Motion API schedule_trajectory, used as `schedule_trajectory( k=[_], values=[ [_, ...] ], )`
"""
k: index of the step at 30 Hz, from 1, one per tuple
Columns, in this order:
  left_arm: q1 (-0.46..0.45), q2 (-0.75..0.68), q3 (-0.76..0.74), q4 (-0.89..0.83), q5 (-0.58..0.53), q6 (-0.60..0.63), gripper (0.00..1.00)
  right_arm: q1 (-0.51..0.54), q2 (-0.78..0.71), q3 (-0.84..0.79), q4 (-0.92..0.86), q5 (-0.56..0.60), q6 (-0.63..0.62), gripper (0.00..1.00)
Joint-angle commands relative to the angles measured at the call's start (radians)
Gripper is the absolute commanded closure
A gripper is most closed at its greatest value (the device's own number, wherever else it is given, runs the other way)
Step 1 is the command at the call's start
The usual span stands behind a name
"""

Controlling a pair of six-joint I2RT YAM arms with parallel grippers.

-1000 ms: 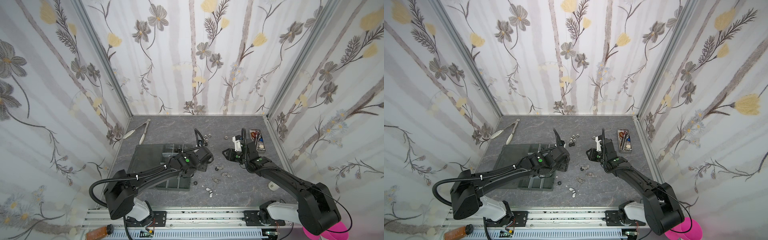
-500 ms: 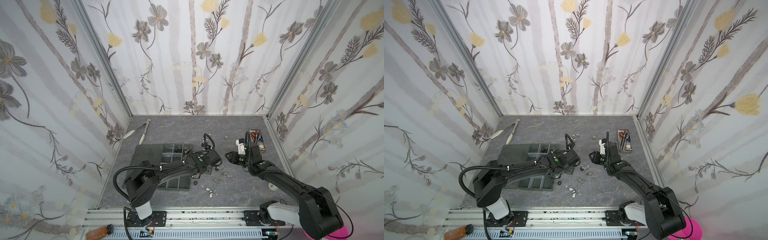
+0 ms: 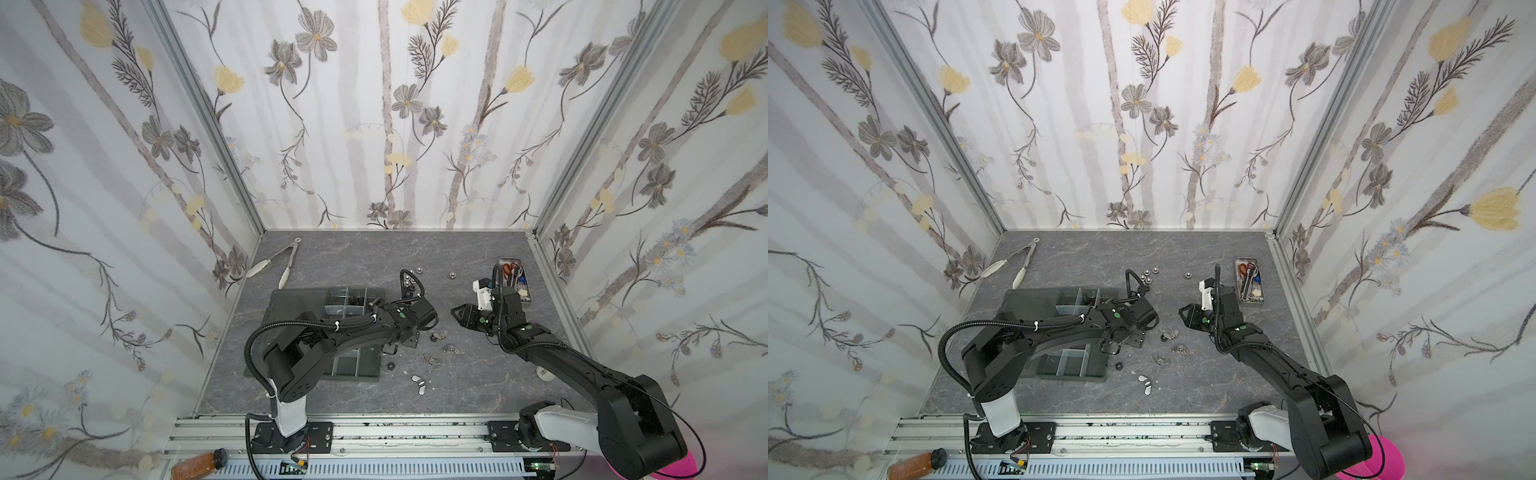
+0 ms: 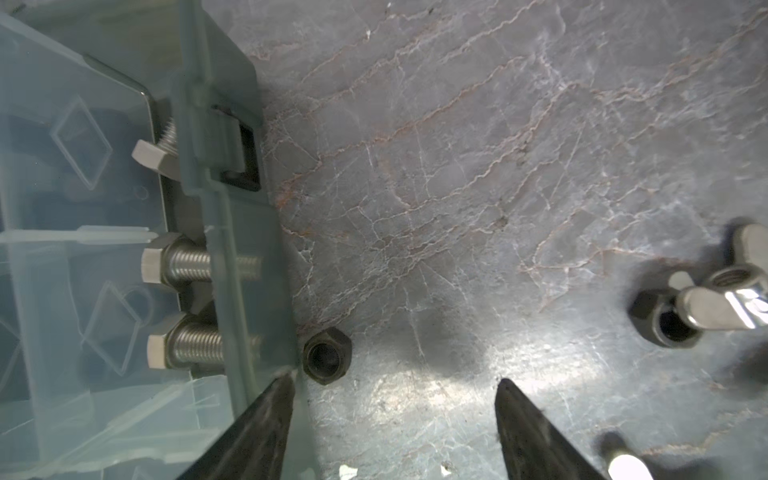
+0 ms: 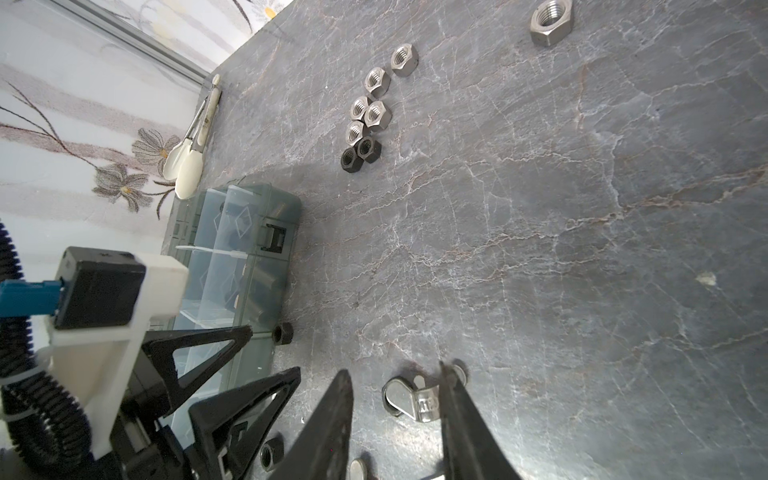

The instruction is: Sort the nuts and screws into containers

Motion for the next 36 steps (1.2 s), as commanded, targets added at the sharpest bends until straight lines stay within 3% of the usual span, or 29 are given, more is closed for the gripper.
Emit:
schedule_trajectory(
  k=[1,21,36],
  values=[
    [0.007,0.013,-0.006,0.029,0.019,-0.004,0.23,-0.002,0.001,-0.002,0.03,-0.015,-0.006,0.64],
    [0.045,0.075,-0.02,0.078,0.059,0.012,0.24,-0.008,0.007,0.004,0.019,-0.015,-0.013,0.64],
    [0.032,0.043,-0.011,0.087,0.097,-0.002,0.28,-0.011,0.019,0.023,0.008,-0.015,-0.02,0.64]
  ],
)
